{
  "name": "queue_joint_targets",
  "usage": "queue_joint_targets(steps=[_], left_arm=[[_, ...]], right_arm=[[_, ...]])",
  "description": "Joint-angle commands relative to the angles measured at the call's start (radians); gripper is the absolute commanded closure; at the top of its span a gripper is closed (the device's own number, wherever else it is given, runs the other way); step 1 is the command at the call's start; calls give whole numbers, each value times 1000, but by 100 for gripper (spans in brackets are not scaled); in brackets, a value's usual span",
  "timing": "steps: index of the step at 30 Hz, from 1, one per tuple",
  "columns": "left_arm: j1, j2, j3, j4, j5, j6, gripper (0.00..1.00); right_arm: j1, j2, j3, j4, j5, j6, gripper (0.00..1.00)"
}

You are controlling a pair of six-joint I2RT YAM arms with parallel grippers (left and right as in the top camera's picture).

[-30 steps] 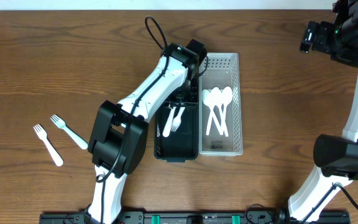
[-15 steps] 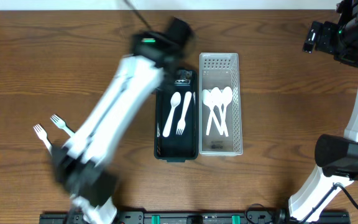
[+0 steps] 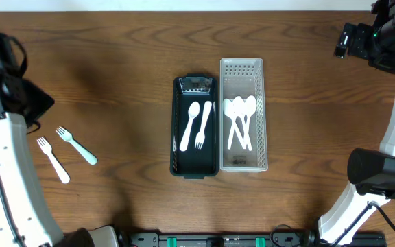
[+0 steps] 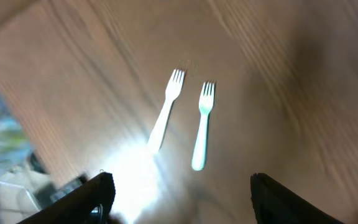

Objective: Pack container
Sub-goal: 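Carry the fork with the left gripper into the black basket and release, then lower the left gripper onto the pale green fork and grasp it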

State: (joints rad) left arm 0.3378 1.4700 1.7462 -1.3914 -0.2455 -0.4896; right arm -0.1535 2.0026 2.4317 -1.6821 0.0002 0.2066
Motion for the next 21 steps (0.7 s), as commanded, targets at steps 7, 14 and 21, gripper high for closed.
queue_joint_targets(steps=[7, 14, 21], left_arm=[[121, 27, -501, 362, 171, -2, 20], [122, 99, -664, 545, 194, -2, 13], [122, 229, -666, 652, 206, 6, 9]], right_arm=[[-10, 1, 6, -2, 11, -7, 1], [-10, 1, 6, -13, 10, 6, 1], [-10, 1, 6, -15, 10, 6, 1]])
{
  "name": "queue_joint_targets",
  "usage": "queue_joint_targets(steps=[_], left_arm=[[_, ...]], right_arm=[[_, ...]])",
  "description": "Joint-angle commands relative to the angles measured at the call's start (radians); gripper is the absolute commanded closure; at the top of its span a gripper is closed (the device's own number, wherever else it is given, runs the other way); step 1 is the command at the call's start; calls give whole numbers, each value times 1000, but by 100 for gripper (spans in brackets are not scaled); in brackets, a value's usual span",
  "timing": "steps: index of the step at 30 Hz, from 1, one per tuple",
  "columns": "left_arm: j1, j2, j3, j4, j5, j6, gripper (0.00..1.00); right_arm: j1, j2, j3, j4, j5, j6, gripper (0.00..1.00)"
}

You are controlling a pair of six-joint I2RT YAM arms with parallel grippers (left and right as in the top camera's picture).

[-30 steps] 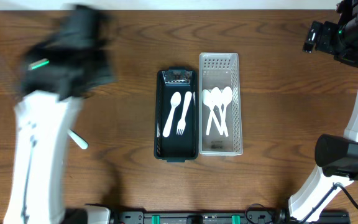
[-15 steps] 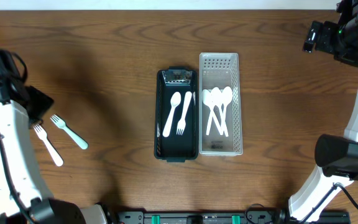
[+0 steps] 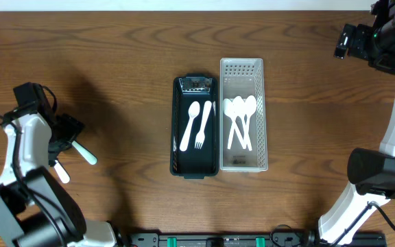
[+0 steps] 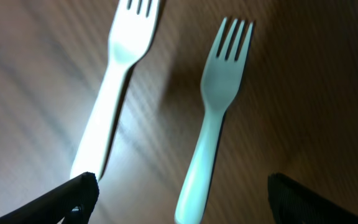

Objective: Pack container
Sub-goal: 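Lower the left gripper onto the pale green fork and grasp it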

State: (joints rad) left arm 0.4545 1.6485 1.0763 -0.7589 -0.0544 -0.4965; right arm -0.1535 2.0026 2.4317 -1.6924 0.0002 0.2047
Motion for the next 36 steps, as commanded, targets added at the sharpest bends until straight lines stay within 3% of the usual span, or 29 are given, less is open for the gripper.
queue_joint_targets(steps=[1, 19, 24, 27, 31, 34, 36], left_arm=[[5, 68, 4, 30, 25, 13, 9], [5, 232, 4, 188, 70, 101, 12], [5, 237, 3, 177, 70, 99, 25], [5, 237, 3, 158, 70, 99, 41], [5, 237, 3, 134, 70, 95, 52], [5, 237, 3, 131, 70, 95, 71], [5, 237, 3, 131, 70, 95, 76]], right_arm=[[-10, 1, 6, -5, 10, 8, 1], [-10, 1, 6, -5, 11, 19, 1], [-10, 1, 6, -5, 11, 19, 1], [-10, 1, 6, -5, 11, 19, 1], [-10, 1, 6, -5, 11, 19, 1], [-10, 1, 6, -5, 11, 19, 1], [-10, 1, 6, -5, 11, 19, 1]])
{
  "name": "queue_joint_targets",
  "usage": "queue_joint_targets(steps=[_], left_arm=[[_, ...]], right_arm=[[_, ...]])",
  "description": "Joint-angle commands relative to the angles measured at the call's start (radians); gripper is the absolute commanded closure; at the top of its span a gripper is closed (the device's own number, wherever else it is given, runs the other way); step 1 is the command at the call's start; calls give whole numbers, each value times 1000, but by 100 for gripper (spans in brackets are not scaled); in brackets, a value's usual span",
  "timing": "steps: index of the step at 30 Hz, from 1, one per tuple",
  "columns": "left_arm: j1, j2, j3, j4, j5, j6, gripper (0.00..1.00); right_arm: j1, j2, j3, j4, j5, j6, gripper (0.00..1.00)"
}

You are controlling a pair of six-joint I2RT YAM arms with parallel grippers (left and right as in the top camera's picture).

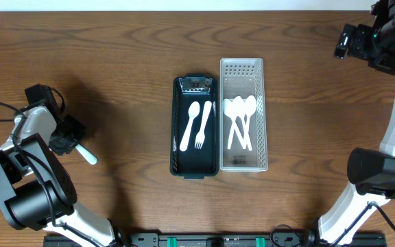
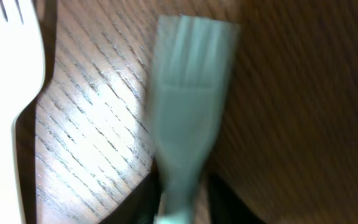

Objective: Pack container
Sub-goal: 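Lower the left gripper onto the pale green fork and grasp it, then place the green fork in the black basket with the left gripper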

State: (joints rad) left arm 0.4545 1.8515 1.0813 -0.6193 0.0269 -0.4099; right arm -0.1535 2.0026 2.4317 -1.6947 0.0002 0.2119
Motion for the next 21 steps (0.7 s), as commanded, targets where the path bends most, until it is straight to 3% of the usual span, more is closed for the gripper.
queue_joint_targets(steps=[1, 7, 12, 21], left_arm=[[5, 34, -2, -8, -11, 8, 77], [4, 28, 16, -24, -11, 9, 93], [-31, -35, 128, -160, -11, 9, 94], [-345, -243, 454, -429, -11, 9, 94]], right_arm=[[-10, 1, 6, -3, 11, 12, 1], [-10, 1, 6, -3, 11, 12, 1], [-10, 1, 6, -3, 11, 11, 1], [-10, 1, 6, 0, 11, 11, 1]])
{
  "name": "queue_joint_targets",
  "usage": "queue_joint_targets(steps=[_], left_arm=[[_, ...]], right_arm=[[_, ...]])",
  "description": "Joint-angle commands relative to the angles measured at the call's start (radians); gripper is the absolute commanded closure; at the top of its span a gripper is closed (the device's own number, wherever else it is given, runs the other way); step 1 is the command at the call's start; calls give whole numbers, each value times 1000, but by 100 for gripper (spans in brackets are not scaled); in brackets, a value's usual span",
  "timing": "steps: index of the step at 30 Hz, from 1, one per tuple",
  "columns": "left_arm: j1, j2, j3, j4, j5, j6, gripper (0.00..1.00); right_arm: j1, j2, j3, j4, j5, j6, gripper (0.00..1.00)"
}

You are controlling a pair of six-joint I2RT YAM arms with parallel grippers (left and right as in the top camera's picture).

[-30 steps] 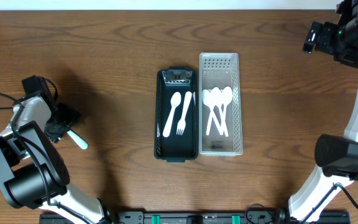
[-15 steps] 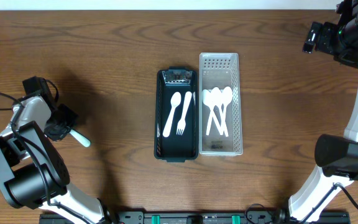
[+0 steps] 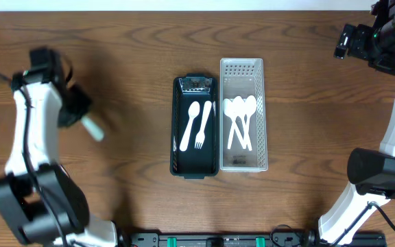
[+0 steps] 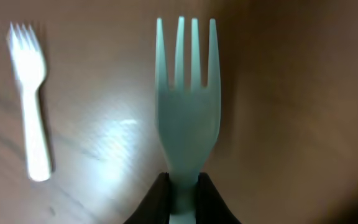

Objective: Pack container
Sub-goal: 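Place the green fork in the black basket with the left gripper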

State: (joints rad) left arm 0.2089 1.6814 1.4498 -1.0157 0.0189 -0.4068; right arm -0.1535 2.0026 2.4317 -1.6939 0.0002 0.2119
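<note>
My left gripper (image 4: pixel 182 182) is shut on the handle of a mint-green fork (image 4: pixel 185 106), which it holds off the table with the tines pointing away. In the overhead view the left gripper (image 3: pixel 75 111) is at the left of the table, and the mint fork's handle end (image 3: pixel 93 129) sticks out of it. A white fork (image 4: pixel 31 106) lies on the wood below; it does not show in the overhead view. The dark container (image 3: pixel 178 130) holds a white spoon and a white fork. My right gripper (image 3: pixel 345 42) hangs at the far right corner; its jaws are unclear.
A clear tray (image 3: pixel 260 116) with several white spoons stands against the dark container's right side. The brown wooden table (image 3: pixel 129 62) stretches between my left arm and the containers.
My left gripper, then shut on the mint fork down at the table beside the white fork, now holds it raised and farther back. The white fork stays on the table.
At first my left gripper was open, high above the two forks lying side by side. Then it was low and open over them. Later it was shut on the mint fork's handle on the wood, and now the fork is off the table. The right arm stayed put.
</note>
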Motion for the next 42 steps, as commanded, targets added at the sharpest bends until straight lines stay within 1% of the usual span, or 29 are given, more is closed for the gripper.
queue_joint_targets(steps=[1, 4, 6, 10, 13, 16, 20, 25, 27, 29, 30, 32, 34, 36, 39, 42], left_arm=[[-156, -89, 116, -45, -3, 6, 94], [-318, -115, 166, -48, -3, 5, 94], [-419, -116, 169, -42, -3, 5, 94], [-594, -70, 162, -42, -3, 5, 94], [-676, -3, 157, -42, -3, 2, 94], [-727, 83, 157, -41, -3, 2, 94], [-760, 209, 157, -23, -3, 2, 94], [-758, 336, 157, -12, -3, 2, 94], [-755, 375, 157, -8, -3, 2, 92], [-753, 397, 157, -4, -3, 3, 83], [-753, 406, 157, -4, -3, 3, 74], [-753, 410, 157, -4, -4, 14, 71], [-753, 399, 159, -4, -5, 52, 64], [-752, 377, 166, -14, -40, 79, 59], [-746, 309, 203, -66, -122, 116, 59], [-734, 223, 270, -139, -170, 148, 59]], right_arm=[[-10, 1, 6, 0, 11, 11, 1], [-10, 1, 6, 1, 11, 11, 1], [-10, 1, 6, 2, 11, 11, 1], [-10, 1, 6, 8, 11, 3, 1], [-10, 1, 6, 10, 11, 3, 1], [-10, 1, 6, 8, 11, 3, 1], [-10, 1, 6, 1, 11, 3, 1], [-10, 1, 6, -4, 11, 3, 1], [-10, 1, 6, -4, 11, 3, 1], [-10, 1, 6, -4, 11, 3, 1], [-10, 1, 6, -4, 11, 3, 1], [-10, 1, 6, -4, 11, 3, 1], [-10, 1, 6, -4, 11, 3, 1], [-10, 1, 6, -4, 11, 3, 1], [-10, 1, 6, -4, 11, 3, 1], [-10, 1, 6, -4, 11, -1, 1]])
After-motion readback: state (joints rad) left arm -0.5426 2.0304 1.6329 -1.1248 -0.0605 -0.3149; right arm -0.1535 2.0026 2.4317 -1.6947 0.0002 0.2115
